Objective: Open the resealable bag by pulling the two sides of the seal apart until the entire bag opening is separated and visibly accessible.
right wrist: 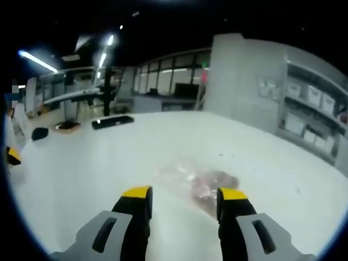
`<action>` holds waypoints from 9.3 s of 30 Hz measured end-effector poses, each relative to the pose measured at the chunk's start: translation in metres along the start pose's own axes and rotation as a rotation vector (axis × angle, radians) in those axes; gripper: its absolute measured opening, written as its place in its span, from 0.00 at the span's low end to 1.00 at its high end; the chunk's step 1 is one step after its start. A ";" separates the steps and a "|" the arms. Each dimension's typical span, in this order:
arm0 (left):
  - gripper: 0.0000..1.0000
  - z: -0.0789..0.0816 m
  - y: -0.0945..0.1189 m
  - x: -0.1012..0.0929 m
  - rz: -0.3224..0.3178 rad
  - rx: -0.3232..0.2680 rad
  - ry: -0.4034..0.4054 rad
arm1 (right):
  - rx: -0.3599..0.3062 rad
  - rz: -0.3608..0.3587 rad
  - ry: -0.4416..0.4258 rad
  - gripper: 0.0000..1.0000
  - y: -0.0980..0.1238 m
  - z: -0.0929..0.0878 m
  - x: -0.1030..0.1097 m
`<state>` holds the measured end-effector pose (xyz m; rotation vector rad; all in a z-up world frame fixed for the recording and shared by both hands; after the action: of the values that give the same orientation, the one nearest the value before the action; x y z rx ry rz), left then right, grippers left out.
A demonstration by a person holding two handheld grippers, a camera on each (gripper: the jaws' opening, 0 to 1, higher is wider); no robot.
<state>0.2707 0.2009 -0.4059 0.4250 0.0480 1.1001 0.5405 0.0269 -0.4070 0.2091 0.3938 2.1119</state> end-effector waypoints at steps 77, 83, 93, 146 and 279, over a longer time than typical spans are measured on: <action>0.77 -0.006 -0.006 0.016 0.015 0.004 0.037 | 0.001 -0.033 0.332 0.37 -0.047 0.003 0.015; 0.77 -0.006 -0.009 0.015 0.007 0.003 0.040 | -0.002 -0.021 0.318 0.27 -0.049 0.000 0.015; 0.77 -0.005 -0.010 0.014 0.007 0.002 0.044 | -0.017 -0.005 0.300 0.09 -0.053 -0.004 0.016; 0.77 0.005 0.001 0.003 0.008 -0.015 0.015 | -0.230 -0.034 -0.147 0.00 0.009 0.050 -0.042; 0.77 0.030 0.025 -0.038 -0.029 -0.077 -0.055 | -0.469 0.057 -0.337 0.00 0.135 0.059 -0.026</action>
<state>0.2390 0.1687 -0.3762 0.3840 -0.0367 1.0578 0.4658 -0.0514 -0.3039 0.2947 -0.3089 2.1095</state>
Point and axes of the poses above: the point that each gripper's makers call its tool centre point, and the gripper's own axes: y roughly backward along the fingers, x roughly to its left, z roughly out of its top, the point moved 3 cm from there along y, roughly backward along the fingers, and after that the axes turned 8 degrees about -y, right-handed, at the moved point
